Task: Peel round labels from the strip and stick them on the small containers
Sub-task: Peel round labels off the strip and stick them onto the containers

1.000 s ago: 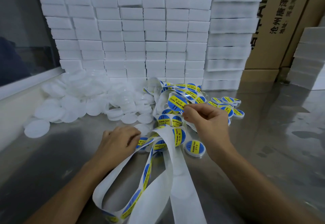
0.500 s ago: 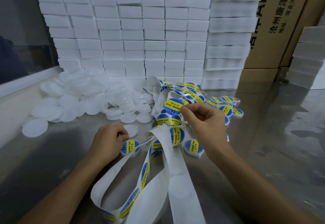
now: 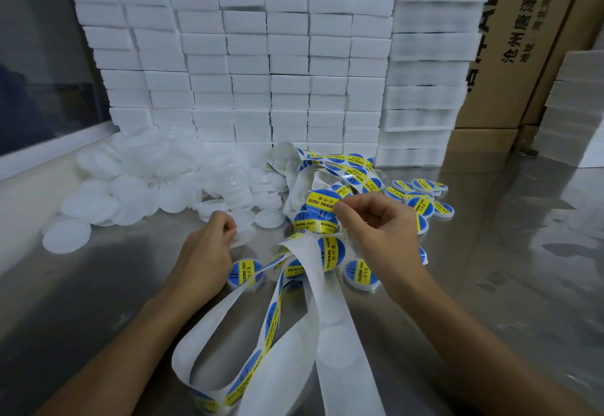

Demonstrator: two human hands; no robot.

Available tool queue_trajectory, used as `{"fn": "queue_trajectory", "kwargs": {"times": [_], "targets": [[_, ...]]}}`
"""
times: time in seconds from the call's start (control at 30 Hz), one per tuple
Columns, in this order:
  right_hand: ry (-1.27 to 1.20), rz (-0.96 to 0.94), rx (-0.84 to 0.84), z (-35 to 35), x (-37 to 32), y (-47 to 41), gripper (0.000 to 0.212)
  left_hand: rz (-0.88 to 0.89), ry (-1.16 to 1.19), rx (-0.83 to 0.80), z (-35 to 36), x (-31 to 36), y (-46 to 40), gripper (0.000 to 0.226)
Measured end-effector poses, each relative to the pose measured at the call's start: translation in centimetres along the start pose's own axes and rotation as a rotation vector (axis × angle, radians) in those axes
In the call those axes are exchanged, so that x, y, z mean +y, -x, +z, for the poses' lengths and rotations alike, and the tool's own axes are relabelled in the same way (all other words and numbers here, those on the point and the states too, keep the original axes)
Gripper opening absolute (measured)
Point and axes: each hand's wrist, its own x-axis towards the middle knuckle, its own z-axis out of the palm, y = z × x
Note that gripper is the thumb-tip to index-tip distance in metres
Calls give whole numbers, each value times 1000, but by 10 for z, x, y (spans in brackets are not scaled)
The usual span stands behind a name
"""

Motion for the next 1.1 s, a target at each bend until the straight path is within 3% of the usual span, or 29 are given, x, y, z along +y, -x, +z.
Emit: {"fn": "queue_trajectory", "kwargs": {"times": [0.17,0.33,0.4,0.53,0.63,0.77,0.93,1.1], "targets": [[1,22,-3,0,2,0,12,31,-37,3,0,-3,2,21],[26,21,-34,-1,4,0,11,-11,123,97,1,-2,2,20],[24,24,-41,-1,4,0,21,-120,318,166,-2,6,-1,23],[66,4,-40,-1,4,-2,20,-363,991,144,-18,28,-3,21],[63,-12,-32,-2,3,-1,16,-420,1200,60,-26,42,0,18],[33,-29,-11,0,-2,0,15,-439,1307,1,-29,55,4,15],[-230,160,-115,-1,-13,0,15,-438,1353,-69,-28,63,8,14],[-207,139,-207,4,-19,6,10,-409,1344,-125,-27,71,13,33]]}}
